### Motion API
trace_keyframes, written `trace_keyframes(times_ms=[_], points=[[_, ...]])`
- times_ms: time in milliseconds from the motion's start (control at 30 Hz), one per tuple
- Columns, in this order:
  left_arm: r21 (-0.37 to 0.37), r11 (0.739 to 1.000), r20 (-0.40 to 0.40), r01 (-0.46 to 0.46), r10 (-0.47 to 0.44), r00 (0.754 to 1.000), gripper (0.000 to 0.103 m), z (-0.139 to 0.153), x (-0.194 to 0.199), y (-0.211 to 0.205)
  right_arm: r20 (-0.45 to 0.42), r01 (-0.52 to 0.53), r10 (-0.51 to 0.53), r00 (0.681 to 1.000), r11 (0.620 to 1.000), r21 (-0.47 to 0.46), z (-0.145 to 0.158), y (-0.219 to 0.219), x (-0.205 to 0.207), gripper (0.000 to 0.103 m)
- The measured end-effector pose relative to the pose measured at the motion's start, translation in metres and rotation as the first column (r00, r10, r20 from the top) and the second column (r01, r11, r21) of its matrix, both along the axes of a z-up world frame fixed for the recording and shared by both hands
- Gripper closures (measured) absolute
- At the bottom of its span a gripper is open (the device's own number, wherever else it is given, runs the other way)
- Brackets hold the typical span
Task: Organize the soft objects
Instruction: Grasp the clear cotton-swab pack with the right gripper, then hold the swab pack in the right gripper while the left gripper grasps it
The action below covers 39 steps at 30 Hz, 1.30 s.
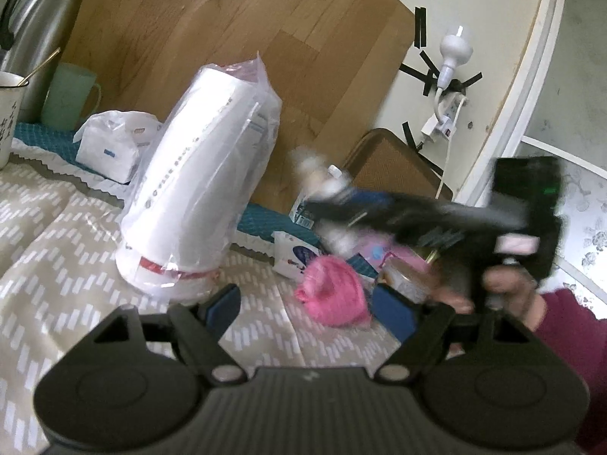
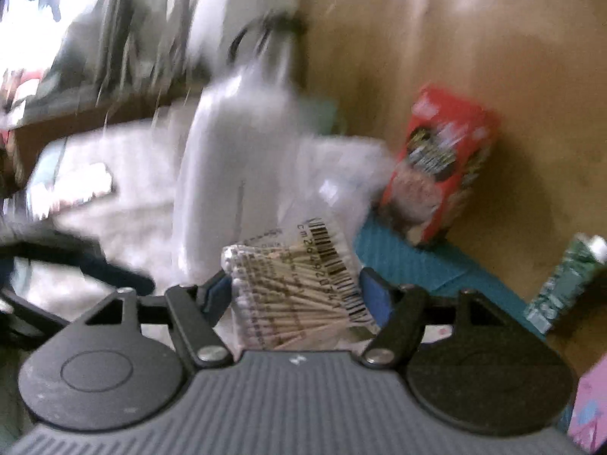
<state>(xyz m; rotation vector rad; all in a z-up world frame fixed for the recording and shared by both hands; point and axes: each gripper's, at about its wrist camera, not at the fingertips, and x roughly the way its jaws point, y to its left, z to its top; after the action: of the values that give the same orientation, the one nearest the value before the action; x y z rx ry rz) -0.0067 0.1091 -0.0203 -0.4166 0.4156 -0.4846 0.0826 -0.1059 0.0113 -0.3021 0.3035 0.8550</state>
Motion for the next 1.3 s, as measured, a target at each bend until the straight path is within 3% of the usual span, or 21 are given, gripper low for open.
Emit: trace_keyframes(times_ms=[133,233,433,567,633,900,1100,1200,1300], points=[[0.008,1.000,-0.006,-0.002,0.002,1.000,0.024,0.000,0.001,-0.001,0.005,0.014,-0.015,1.000,0.977,0.214,0.025,-0.037,-0.034,0.030],[-0.011,1.000,-0.025,-0.002,0.002,1.000,0.024,-0.001,0.004,0.002,0.021,-0.004,-0.001,1.000,0.968,0.249,0.025,-0.057,-0.066,0.030],[-0.024,1.000,-0.048,0.003,-0.004,0.999,0.024,-0.003,0.006,0.003,-0.082,0.080,-0.071,0.994,0.990,0.117,-0.016,-0.069,-0.095,0.030],[0.001,1.000,-0.044,0.006,-0.006,0.999,0.024,-0.002,0.005,-0.001,-0.221,0.175,-0.164,0.962,0.984,0.030,-0.048,-0.065,-0.083,0.030],[0.011,1.000,-0.038,0.002,-0.001,0.999,0.024,-0.001,0.004,-0.003,-0.246,0.199,-0.191,0.950,0.980,0.004,-0.055,-0.056,-0.073,0.030],[0.022,1.000,-0.044,-0.011,0.012,0.999,0.024,-0.001,0.003,-0.003,-0.190,0.197,-0.189,0.963,0.980,0.023,-0.055,-0.010,-0.049,0.030],[0.007,1.000,-0.053,0.011,-0.011,0.999,0.024,-0.001,0.006,-0.002,-0.107,0.191,-0.197,0.974,0.979,-0.069,-0.064,-0.005,-0.069,0.028],[0.001,1.000,-0.055,0.025,-0.025,0.998,0.024,-0.002,0.006,-0.002,-0.071,0.182,-0.191,0.979,0.975,-0.126,-0.068,-0.008,-0.084,0.022],[-0.003,0.999,-0.061,0.037,-0.037,0.997,0.025,-0.002,0.007,-0.002,-0.075,0.178,-0.187,0.980,0.977,-0.116,-0.073,-0.017,-0.095,0.012]])
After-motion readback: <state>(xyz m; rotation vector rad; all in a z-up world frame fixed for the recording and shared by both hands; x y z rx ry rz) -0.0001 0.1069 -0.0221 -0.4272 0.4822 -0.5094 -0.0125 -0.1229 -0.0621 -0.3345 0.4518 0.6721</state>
